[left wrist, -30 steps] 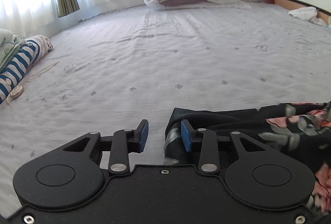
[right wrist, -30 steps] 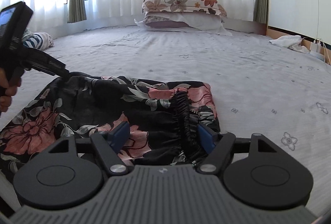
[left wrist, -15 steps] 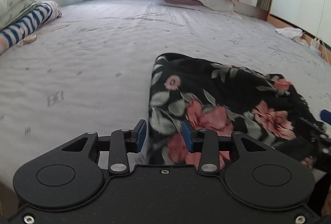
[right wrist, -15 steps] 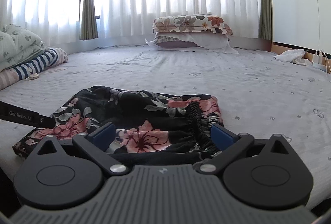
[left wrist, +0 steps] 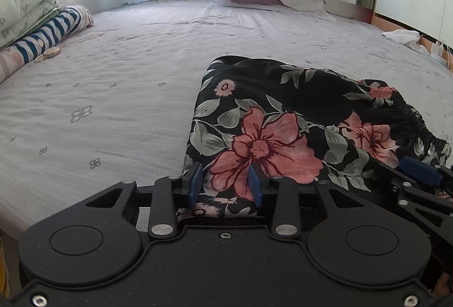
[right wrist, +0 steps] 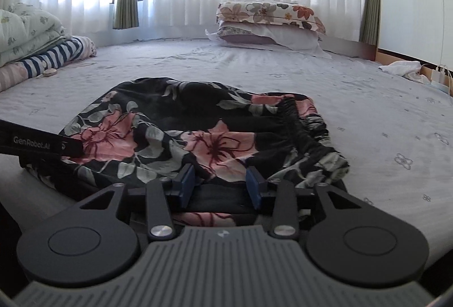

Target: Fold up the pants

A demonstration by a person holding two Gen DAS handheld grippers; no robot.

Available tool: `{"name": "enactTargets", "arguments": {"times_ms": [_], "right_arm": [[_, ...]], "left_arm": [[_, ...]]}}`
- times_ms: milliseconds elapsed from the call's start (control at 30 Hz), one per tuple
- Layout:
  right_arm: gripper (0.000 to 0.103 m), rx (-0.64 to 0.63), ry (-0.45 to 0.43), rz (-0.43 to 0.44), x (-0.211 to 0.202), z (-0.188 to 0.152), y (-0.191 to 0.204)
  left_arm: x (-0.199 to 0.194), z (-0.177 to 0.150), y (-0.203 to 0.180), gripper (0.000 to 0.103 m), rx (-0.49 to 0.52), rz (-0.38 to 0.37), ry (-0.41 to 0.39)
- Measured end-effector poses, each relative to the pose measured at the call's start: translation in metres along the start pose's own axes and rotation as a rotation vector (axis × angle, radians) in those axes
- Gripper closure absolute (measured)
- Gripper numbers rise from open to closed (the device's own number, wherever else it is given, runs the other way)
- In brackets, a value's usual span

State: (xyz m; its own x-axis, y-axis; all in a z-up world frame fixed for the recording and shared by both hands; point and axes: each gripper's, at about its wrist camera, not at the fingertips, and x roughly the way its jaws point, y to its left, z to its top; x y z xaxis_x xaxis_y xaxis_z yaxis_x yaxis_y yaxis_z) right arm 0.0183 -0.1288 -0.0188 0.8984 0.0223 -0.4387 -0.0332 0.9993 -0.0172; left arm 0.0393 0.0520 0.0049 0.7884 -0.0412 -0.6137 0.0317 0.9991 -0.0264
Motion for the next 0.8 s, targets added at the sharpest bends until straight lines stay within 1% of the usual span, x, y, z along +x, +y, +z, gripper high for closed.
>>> {"name": "enactTargets", "arguments": {"times_ms": [167,233,333,533,600,633,667,700,733,767,800], "right_arm": [[0.048,0.029,-0.013,-0.060,-0.007,-0.002,-0.019],[0.048,0.026,-0.003,-0.052,-0.005,-0.005,-0.021],[0.045,0.012,0.001,-0.047,-0.001,-0.007,-0.019],[0.044,0.006,0.012,-0.042,-0.001,-0.004,-0.018],[0.040,0.002,0.004,-0.039,-0.004,-0.002,-0.018],[0.032,0.010,-0.007,-0.023,-0.008,-0.001,-0.019],[0.025,0.021,-0.019,-0.009,-0.012,0.000,-0.020],[0.023,0.024,-0.030,-0.007,-0.017,0.002,-0.019],[0.022,0.010,-0.032,-0.013,-0.021,0.002,-0.017],[0.022,-0.013,-0.031,-0.028,-0.023,0.002,-0.014],[0.022,-0.032,-0.028,-0.047,-0.025,0.002,-0.011]], "left_arm": [[0.001,-0.001,0.002,0.067,-0.001,-0.002,-0.005],[0.001,-0.002,0.003,0.067,0.003,-0.002,-0.009],[0.001,-0.002,0.002,0.067,-0.001,-0.002,-0.010],[0.000,-0.003,0.001,0.067,-0.003,0.007,-0.015],[-0.002,-0.002,-0.003,0.066,0.023,0.013,-0.012],[-0.005,0.000,-0.006,0.058,0.038,0.017,-0.003],[-0.008,-0.001,-0.010,0.040,0.057,0.012,0.000],[-0.011,-0.002,-0.013,0.029,0.077,0.000,-0.007],[-0.015,-0.005,-0.017,0.007,0.097,-0.002,-0.020],[-0.017,-0.007,-0.021,0.000,0.103,0.015,-0.022],[-0.017,-0.008,-0.024,0.001,0.107,0.034,-0.017]]}}
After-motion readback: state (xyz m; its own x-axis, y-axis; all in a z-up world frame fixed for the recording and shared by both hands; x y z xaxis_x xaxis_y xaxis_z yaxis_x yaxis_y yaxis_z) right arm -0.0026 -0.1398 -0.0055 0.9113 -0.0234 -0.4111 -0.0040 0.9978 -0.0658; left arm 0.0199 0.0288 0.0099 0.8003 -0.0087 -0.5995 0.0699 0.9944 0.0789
